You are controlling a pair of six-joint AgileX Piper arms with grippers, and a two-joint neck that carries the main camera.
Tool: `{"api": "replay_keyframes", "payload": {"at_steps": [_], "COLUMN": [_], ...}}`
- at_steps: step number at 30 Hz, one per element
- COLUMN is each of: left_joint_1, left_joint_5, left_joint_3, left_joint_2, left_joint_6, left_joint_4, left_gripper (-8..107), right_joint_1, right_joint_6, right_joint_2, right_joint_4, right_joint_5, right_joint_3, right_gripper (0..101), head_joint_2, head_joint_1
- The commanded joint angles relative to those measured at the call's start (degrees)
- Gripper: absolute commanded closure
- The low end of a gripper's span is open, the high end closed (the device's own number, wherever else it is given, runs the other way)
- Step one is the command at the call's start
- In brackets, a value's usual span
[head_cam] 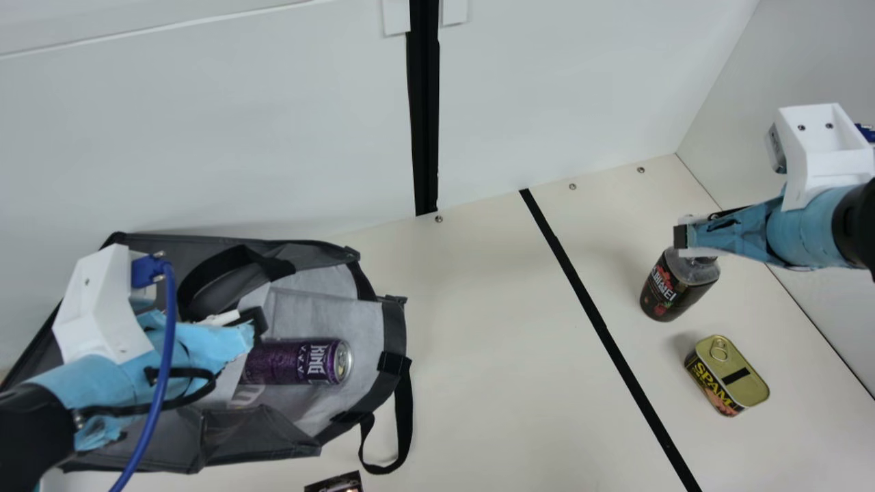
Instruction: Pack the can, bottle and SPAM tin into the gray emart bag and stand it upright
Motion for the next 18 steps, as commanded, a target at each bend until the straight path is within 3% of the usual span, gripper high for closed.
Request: {"api": "replay_keyframes", "payload": {"at_steps": [1, 18], "left_joint_1": [0.0, 0.0], "left_joint_5": [0.0, 0.0], "left_joint_3": [0.0, 0.0], "left_joint_2": [0.0, 0.0], "left_joint_6": [0.0, 0.0], "left_joint_4": [0.0, 0.0], "left_gripper": [107, 107], "right_joint_1": [-0.7, -4.9], "right_joint_6": [-0.7, -5.7], "right_joint_2": [0.7, 8.1], "right_joint_4": [0.7, 4.8], "right_joint_5": [-0.1, -1.6], "right_joint_3": [-0.2, -1.4], "right_gripper": [6, 6], "head_joint_2": [0.0, 0.0], "head_joint_1": [-1.3, -1.3]}}
